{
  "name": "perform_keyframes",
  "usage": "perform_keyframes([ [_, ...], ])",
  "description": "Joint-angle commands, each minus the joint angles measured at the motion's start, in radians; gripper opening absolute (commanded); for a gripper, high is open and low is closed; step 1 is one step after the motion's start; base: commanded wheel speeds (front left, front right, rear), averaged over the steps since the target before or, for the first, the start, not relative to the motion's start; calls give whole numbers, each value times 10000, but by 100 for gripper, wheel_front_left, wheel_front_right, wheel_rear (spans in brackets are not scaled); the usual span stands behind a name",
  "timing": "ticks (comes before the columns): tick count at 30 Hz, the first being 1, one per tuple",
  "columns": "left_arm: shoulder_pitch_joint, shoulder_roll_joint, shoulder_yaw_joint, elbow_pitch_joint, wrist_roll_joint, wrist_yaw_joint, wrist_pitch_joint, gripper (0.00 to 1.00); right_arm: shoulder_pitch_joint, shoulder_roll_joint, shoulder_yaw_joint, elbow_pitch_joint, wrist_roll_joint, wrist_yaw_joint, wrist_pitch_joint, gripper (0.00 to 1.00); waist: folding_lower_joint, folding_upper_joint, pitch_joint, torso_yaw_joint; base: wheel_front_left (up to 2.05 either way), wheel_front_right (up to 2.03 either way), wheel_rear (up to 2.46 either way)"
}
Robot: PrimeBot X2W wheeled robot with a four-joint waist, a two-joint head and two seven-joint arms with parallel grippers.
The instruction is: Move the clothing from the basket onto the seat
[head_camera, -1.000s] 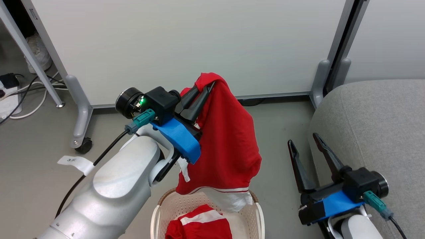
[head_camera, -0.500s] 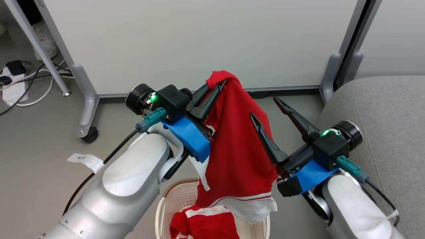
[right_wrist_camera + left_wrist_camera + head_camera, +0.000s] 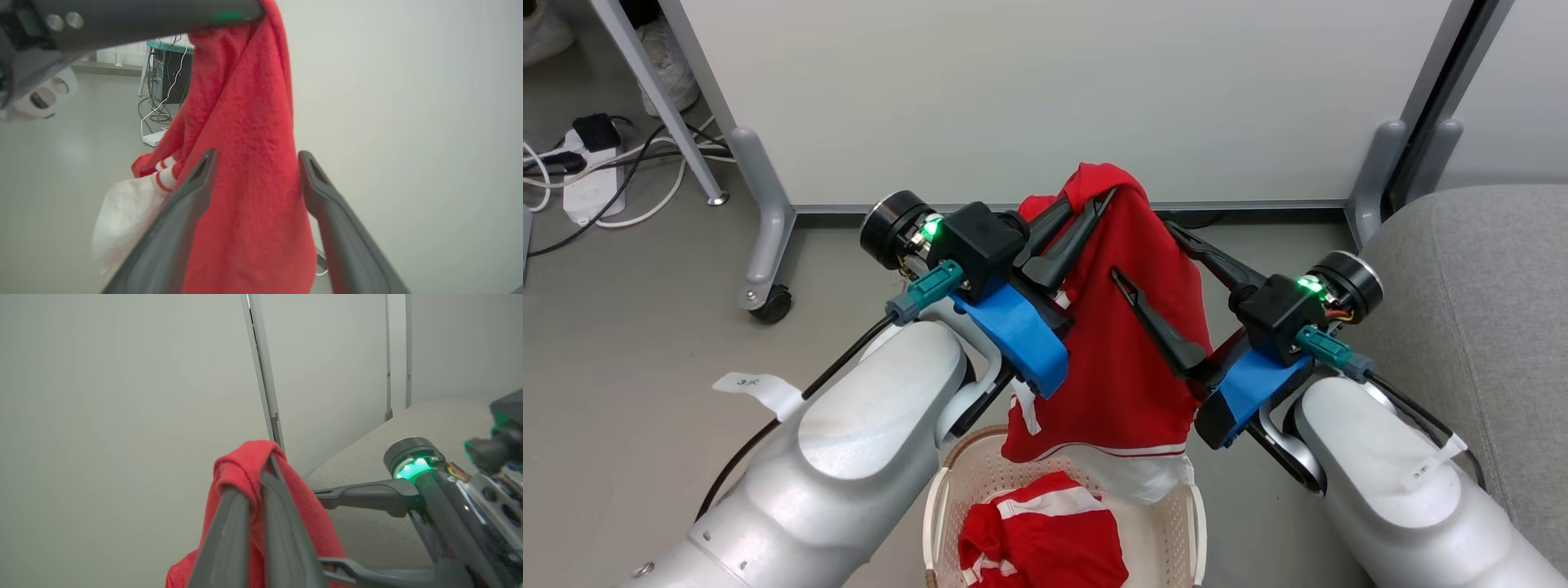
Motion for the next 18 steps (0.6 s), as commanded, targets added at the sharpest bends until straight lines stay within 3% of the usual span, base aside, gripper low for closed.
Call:
perform_keyframes([
  [1, -167, -32, -11, -48, 40, 1, -48, 0, -146, -17, 68, 127, 61, 5, -31, 100, -1, -1, 16, 18, 0, 0, 0],
  [5, -221, -60, 23, -147, 107, 1, -48, 0, -356, 93, 282, 852, 389, 5, -33, 100, -1, -1, 108, 53, 0, 0, 0],
  [7, -238, -55, 66, -194, 127, 1, -48, 0, -462, 175, 479, 1194, 549, 5, -33, 0, -1, -1, 159, 48, 0, 0, 0],
  [18, -213, -64, 207, -239, 226, 1, -48, 0, -649, 193, 886, 1338, 951, 5, -33, 0, -1, -1, 260, 26, 0, 0, 0],
])
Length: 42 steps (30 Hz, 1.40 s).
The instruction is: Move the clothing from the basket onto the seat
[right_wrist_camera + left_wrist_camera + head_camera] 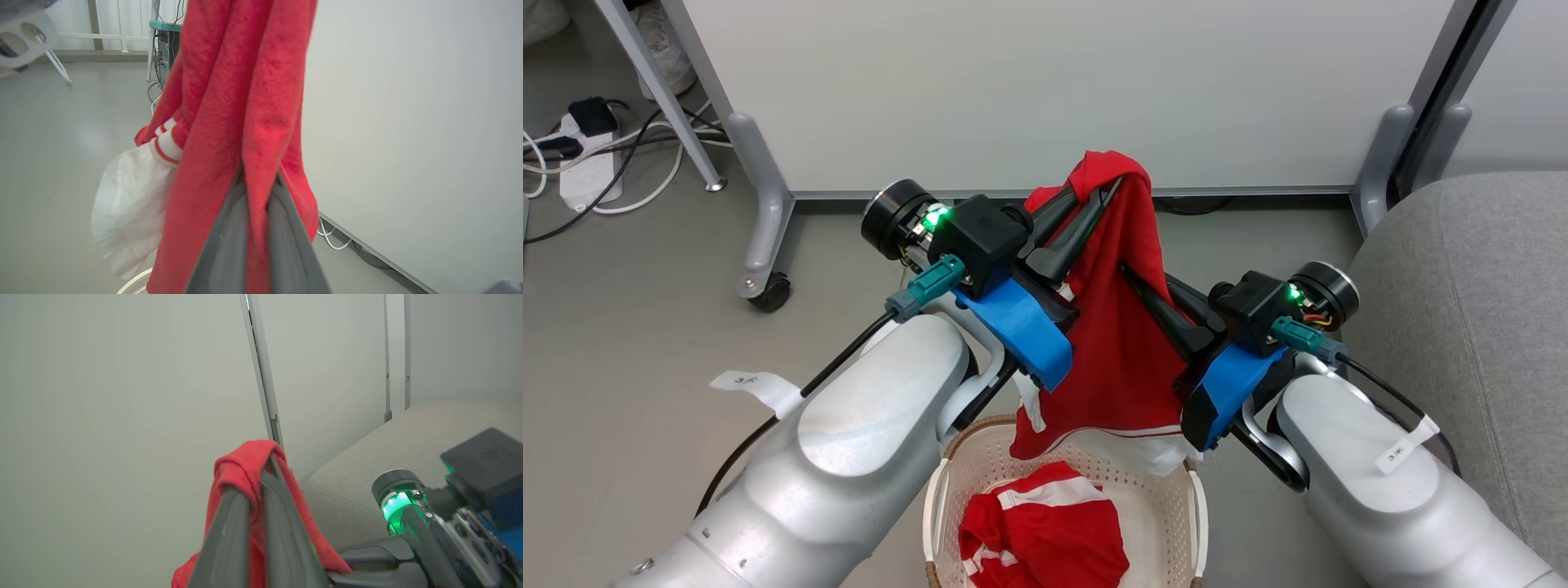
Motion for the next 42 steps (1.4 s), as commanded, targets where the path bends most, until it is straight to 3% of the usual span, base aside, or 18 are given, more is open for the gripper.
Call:
perform_keyframes([
  [1, -138, -19, 80, -17, 38, 1, -48, 0, -31, -45, 1, -62, 17, 5, -35, 0, -1, -1, -7, -8, 0, 0, 0],
  [26, 148, -21, 108, 224, -20, 1, -40, 0, 77, -74, -79, -364, 87, 5, -35, 0, -1, -1, -29, -102, 0, 0, 0],
  [27, 178, -41, 87, 294, -87, 1, -39, 31, 87, -67, -89, -376, 93, 5, -35, 0, -1, -1, -36, -106, 0, 0, 0],
  [28, 168, -48, 53, 342, -91, 1, -39, 83, 96, -63, -96, -387, 96, 5, -35, 0, -1, -1, -43, -109, 0, 0, 0],
  [29, 152, -63, 67, 346, -151, 1, -39, 100, 106, -59, -105, -401, 99, 5, -35, 0, -1, -1, -47, -113, 0, 0, 0],
  [42, 307, -78, -365, 662, -406, 1, -39, 100, 357, -69, -759, -591, 204, 5, -35, 0, -1, -1, -18, -176, 0, 0, 0],
])
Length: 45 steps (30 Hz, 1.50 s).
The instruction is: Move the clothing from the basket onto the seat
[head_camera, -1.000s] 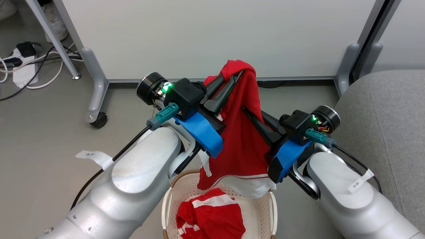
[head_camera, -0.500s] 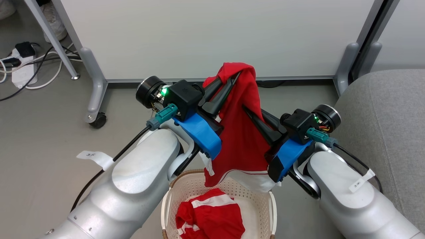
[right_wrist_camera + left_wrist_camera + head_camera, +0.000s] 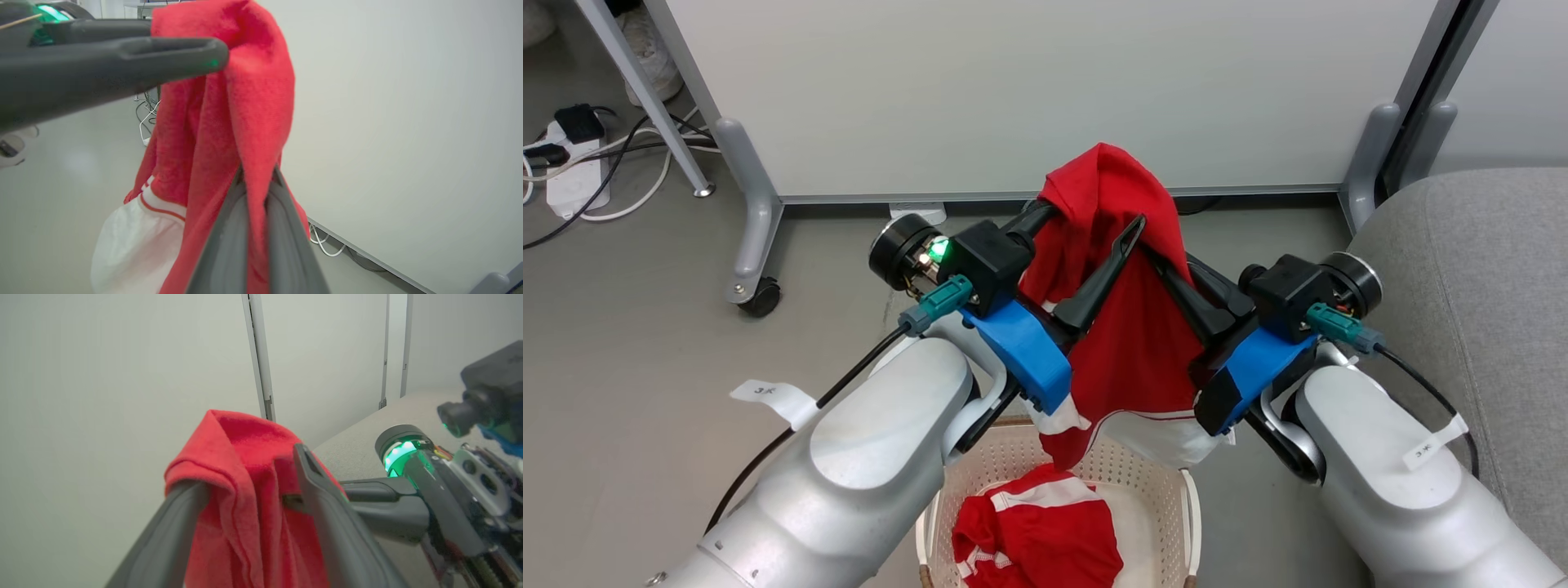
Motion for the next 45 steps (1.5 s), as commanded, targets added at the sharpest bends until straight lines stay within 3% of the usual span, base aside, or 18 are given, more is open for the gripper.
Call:
perform_keyframes([
  [1, 113, 13, -3, 32, -36, 1, -27, 100, 174, 2, -156, -75, 49, 5, -35, 0, 0, 0, 25, -22, 0, 0, 0],
  [18, 713, 323, 340, -157, 398, 9, -27, 100, 842, -128, -1982, -925, -319, 5, -35, 0, 0, 0, 635, -950, 0, 0, 0],
  [45, 1056, 175, 859, -520, 1309, 19, -27, 100, 2861, 132, -4794, -3041, -1029, 5, -35, 0, 0, 0, 1112, -3870, 0, 0, 0],
])
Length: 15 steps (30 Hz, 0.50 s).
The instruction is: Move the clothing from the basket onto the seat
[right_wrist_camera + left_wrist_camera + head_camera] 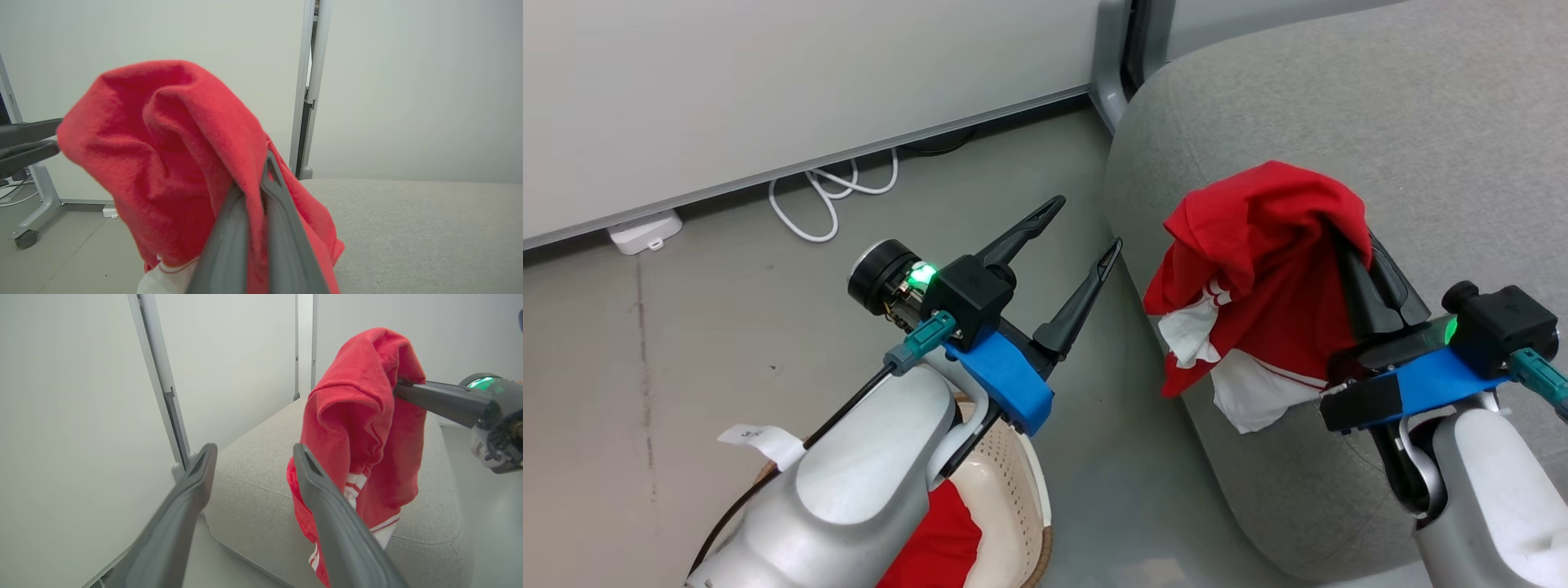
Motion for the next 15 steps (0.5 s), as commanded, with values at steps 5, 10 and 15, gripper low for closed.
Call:
perform_keyframes([
  [5, 150, -69, 43, -6, 138, 3, -27, 100, 449, 52, -168, -299, -47, 5, -33, 0, 0, -1, -40, -531, 0, 0, 0],
  [10, 178, -107, 39, 15, 206, -3, -27, 100, 689, 143, -310, -485, -74, 5, -35, 0, 0, -1, -46, -678, 0, 0, 0],
  [15, 132, -143, 53, -8, 264, -4, -27, 100, 820, 276, -427, -548, -142, 5, -35, 0, 0, -1, -55, -660, 0, 0, 0],
])
